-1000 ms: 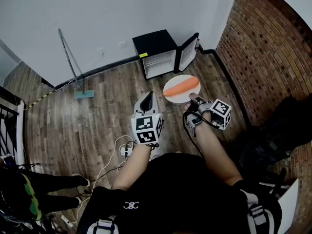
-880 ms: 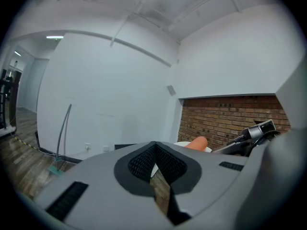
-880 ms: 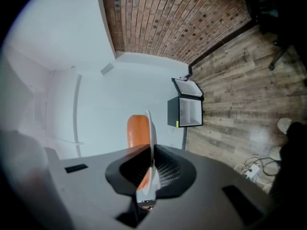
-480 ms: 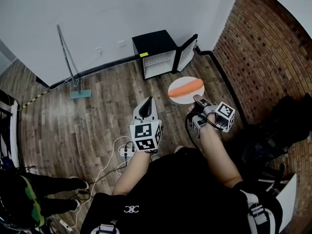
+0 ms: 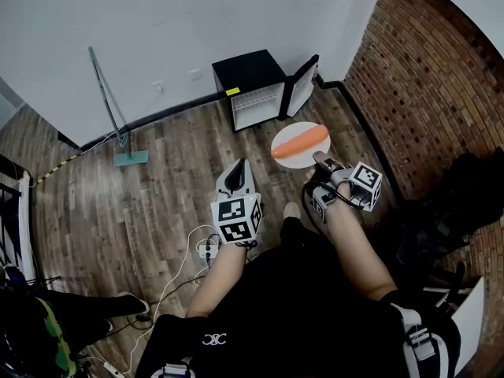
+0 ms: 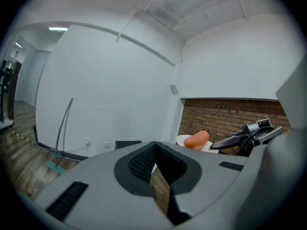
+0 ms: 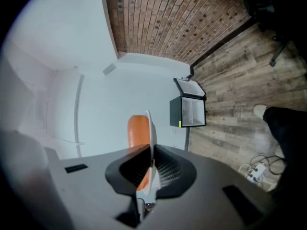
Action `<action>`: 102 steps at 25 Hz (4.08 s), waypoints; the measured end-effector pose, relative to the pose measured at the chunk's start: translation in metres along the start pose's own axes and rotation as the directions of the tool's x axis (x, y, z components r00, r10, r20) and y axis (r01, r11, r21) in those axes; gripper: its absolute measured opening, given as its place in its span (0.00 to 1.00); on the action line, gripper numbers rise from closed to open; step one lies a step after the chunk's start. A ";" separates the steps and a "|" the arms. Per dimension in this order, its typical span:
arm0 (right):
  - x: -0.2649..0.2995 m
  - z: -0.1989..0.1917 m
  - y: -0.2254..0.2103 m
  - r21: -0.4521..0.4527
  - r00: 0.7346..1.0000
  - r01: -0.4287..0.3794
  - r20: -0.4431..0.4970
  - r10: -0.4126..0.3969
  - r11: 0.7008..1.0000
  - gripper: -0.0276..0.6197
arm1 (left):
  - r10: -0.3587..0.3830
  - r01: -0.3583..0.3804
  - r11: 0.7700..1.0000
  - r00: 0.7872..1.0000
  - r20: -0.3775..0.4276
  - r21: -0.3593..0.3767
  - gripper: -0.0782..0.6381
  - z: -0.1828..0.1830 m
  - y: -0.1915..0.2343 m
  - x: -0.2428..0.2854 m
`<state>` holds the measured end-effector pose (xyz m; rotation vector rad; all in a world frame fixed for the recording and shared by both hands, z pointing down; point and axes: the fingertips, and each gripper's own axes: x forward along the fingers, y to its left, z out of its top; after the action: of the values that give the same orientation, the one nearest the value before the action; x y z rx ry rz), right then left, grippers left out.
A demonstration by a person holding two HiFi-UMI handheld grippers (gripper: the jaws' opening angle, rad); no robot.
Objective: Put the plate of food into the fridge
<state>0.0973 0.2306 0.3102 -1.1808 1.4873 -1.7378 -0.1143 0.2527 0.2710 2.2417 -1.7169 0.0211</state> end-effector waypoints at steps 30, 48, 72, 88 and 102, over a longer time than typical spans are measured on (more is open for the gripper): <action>0.170 0.233 -0.023 0.066 0.993 0.046 -0.113 -0.038 0.997 0.10 | 0.107 -0.098 0.993 0.983 -0.148 0.066 0.11 0.013 -0.059 0.269; 0.303 0.262 -0.002 0.006 0.987 0.103 -0.124 -0.101 0.995 0.10 | 0.064 -0.067 0.998 0.989 -0.133 -0.020 0.11 0.035 0.021 0.410; 0.451 0.304 0.016 -0.072 0.981 0.105 -0.153 -0.115 0.992 0.09 | 0.042 -0.059 0.995 0.979 -0.199 -0.079 0.11 0.040 0.105 0.552; 0.504 0.321 -0.147 -0.141 0.834 0.212 -0.490 -0.254 0.967 0.08 | 0.369 -0.443 0.872 0.874 -0.316 -0.208 0.11 -0.115 0.091 0.551; 0.634 0.269 -0.427 -0.141 0.848 0.203 -0.470 -0.246 0.969 0.09 | 0.302 -0.326 0.944 0.915 -0.268 -0.048 0.11 -0.336 0.195 0.633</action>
<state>0.0993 -0.3392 0.8870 -1.0384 1.7789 -2.2773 -0.0622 -0.2996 0.7647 1.7853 -1.8697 0.2877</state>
